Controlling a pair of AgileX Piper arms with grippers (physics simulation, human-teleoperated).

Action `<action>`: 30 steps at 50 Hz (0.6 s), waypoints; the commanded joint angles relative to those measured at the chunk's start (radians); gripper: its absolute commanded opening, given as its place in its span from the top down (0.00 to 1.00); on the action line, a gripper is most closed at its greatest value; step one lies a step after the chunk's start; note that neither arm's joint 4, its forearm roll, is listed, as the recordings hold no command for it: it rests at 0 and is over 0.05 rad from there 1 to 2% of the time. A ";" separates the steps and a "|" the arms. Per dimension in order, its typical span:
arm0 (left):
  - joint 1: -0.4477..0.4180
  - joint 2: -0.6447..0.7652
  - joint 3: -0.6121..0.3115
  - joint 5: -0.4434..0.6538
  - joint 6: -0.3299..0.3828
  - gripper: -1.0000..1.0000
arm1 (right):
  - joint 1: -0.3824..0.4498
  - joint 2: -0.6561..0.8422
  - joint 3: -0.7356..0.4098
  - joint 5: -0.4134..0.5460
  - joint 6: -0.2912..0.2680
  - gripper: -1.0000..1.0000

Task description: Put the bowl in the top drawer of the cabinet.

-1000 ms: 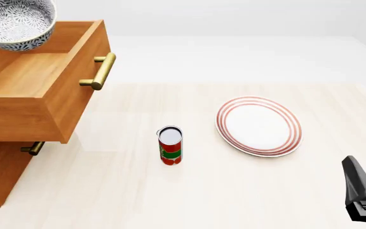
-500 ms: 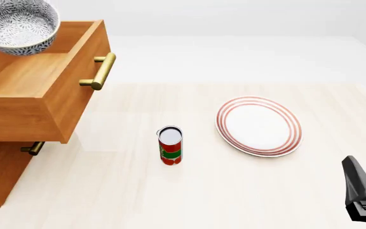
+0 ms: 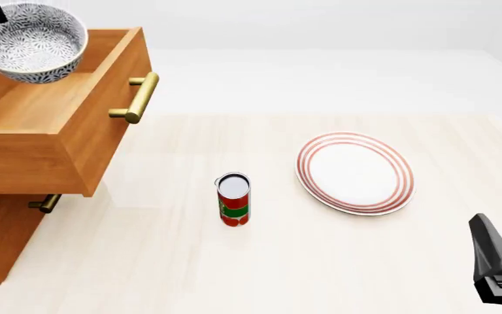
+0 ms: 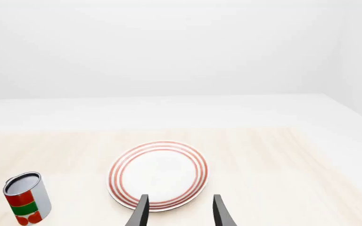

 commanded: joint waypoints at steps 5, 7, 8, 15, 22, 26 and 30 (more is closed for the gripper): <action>-0.001 0.011 0.006 -0.016 0.004 1.00 | 0.000 0.000 0.000 0.000 0.000 0.00; -0.001 0.015 0.004 -0.018 0.003 1.00 | 0.000 0.000 0.000 0.000 0.000 0.00; -0.001 0.016 0.005 -0.020 0.003 1.00 | 0.000 0.000 0.000 0.000 0.000 0.00; 0.001 0.031 0.003 -0.028 0.003 1.00 | 0.000 0.000 0.000 0.000 0.000 0.00; 0.002 0.042 0.005 -0.036 0.004 1.00 | 0.000 0.000 0.000 0.000 0.000 0.00; 0.003 0.046 0.009 -0.041 0.003 1.00 | 0.000 0.000 0.000 0.000 0.000 0.00; 0.004 0.052 0.011 -0.045 0.005 1.00 | 0.000 0.000 0.000 0.000 0.000 0.00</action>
